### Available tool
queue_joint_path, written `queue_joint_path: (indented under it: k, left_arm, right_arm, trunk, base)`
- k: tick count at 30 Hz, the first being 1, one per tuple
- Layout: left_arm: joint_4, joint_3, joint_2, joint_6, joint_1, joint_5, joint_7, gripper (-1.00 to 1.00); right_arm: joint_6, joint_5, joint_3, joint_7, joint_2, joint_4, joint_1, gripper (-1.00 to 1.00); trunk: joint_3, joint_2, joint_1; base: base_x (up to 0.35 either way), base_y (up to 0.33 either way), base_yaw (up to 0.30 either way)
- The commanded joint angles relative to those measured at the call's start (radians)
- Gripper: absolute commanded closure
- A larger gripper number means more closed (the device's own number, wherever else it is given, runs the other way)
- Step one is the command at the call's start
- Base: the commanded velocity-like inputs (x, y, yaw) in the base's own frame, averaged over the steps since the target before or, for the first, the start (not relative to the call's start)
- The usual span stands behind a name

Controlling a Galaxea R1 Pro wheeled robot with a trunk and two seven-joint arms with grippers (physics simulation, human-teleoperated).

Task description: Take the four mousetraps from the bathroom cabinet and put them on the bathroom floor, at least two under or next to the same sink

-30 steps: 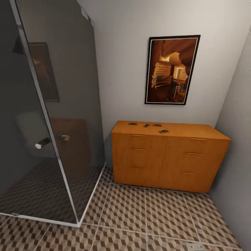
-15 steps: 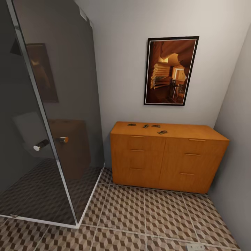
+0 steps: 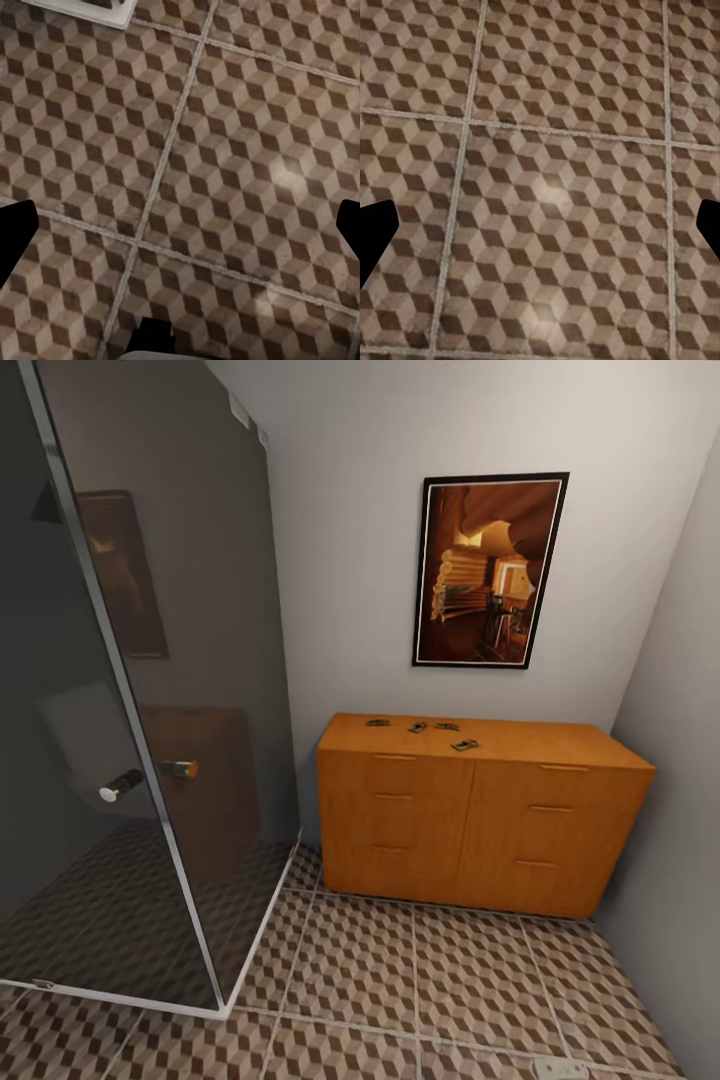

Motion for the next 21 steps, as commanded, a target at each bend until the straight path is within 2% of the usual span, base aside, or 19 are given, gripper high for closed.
queue_joint_path:
  k: [1,9,21]
  left_arm:
    - [-0.002,0.003,-0.001,0.006,0.0,-0.001,0.001,-1.0]
    - [-0.002,0.004,0.0,0.004,0.0,-0.001,0.001,-1.0]
    - [-0.002,0.003,-0.005,0.004,0.0,-0.003,0.002,-1.0]
  right_arm:
    - [-0.003,0.002,-0.003,0.001,0.0,0.001,-0.001,-1.0]
    - [-0.003,0.002,-0.003,0.001,0.0,0.001,-0.001,-1.0]
    - [-0.003,0.002,-0.003,0.001,0.0,0.001,-0.001,-1.0]
  trunk:
    - [0.002,0.007,-0.004]
    - [0.027,0.063,-0.035]
    - [0.065,0.147,-0.081]
  base:
    - [0.0,0.0,0.0]
    - [0.06,0.02,0.0]
    - [0.275,0.118,-0.022]
